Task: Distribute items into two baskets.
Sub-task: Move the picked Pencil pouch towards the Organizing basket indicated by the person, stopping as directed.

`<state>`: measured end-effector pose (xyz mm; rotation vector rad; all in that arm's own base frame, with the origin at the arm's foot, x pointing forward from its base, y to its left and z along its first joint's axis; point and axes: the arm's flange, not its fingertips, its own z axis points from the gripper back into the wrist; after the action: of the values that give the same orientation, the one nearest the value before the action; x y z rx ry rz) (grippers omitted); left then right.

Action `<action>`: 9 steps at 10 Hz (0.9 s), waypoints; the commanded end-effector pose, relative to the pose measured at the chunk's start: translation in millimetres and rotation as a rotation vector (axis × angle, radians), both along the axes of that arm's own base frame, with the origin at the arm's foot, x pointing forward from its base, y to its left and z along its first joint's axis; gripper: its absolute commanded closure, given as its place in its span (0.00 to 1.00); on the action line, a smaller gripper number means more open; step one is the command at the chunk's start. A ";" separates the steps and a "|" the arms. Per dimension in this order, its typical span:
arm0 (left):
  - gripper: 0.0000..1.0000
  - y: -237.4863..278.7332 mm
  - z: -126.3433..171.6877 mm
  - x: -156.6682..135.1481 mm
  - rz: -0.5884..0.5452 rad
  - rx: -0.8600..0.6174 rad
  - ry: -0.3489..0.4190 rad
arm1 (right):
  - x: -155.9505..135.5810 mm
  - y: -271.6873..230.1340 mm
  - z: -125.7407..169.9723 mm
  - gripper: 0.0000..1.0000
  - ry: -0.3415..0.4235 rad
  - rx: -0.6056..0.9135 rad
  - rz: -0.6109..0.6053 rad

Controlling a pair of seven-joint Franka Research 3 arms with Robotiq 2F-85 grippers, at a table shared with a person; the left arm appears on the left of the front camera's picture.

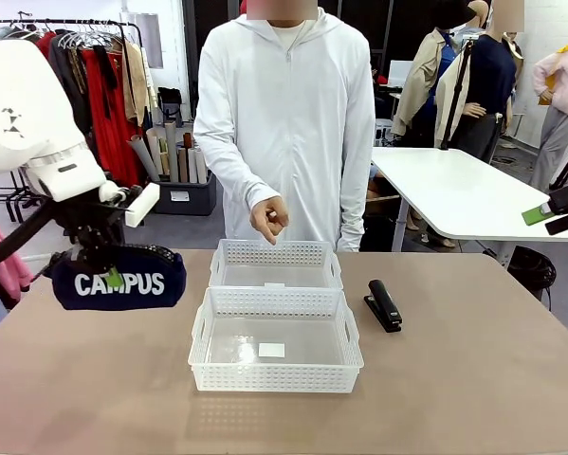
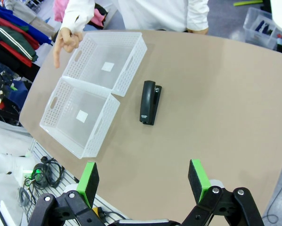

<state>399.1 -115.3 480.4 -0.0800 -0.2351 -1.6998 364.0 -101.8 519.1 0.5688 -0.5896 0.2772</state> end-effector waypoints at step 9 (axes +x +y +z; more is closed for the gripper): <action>1.00 -77.2 -40.3 -10.1 -0.182 0.025 0.005 | -0.1 0.7 0.8 0.00 -0.005 0.007 0.004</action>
<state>385.2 -190.9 443.5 -0.0781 -0.1640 -1.8738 364.0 -101.9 519.1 0.5687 -0.5896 0.2771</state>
